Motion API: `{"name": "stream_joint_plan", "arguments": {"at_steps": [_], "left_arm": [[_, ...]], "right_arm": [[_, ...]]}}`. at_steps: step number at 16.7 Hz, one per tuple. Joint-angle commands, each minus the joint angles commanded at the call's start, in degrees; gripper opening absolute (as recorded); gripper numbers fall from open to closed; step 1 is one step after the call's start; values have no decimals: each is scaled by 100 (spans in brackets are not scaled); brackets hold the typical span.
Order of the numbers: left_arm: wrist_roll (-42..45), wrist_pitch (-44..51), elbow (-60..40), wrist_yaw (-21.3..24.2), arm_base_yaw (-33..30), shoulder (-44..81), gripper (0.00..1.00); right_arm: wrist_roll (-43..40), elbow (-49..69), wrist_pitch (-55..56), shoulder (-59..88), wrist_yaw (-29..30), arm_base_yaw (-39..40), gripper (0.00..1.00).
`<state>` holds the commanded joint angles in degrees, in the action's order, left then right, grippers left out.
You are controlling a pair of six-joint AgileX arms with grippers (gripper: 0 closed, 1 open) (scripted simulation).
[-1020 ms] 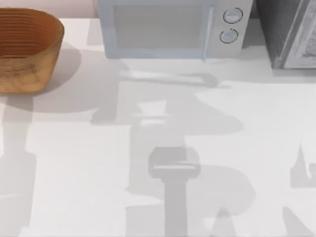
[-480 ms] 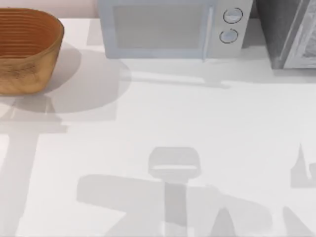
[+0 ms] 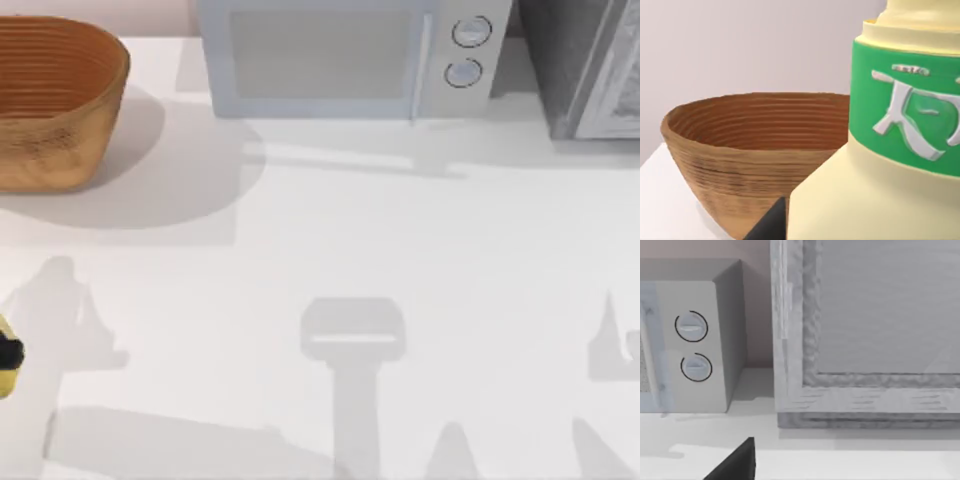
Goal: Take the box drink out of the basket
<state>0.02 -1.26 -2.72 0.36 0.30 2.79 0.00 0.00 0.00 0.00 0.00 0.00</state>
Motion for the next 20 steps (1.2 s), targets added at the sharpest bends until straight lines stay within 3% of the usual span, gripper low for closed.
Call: {"name": "stream_joint_plan", "arguments": {"at_steps": [8, 11, 15, 20], "left_arm": [[9, 117, 268, -35, -14, -250, 0], [20, -160, 238, -250, -116, 107, 0], [124, -1224, -17, -1026, -484, 1236, 0], [364, -3222, -517, -2482, -1163, 3233, 0]], "right_arm": [[0, 0, 0, 0, 0, 0, 100], [0, 0, 0, 0, 0, 0, 100], [0, 0, 0, 0, 0, 0, 100], [0, 0, 0, 0, 0, 0, 100]]}}
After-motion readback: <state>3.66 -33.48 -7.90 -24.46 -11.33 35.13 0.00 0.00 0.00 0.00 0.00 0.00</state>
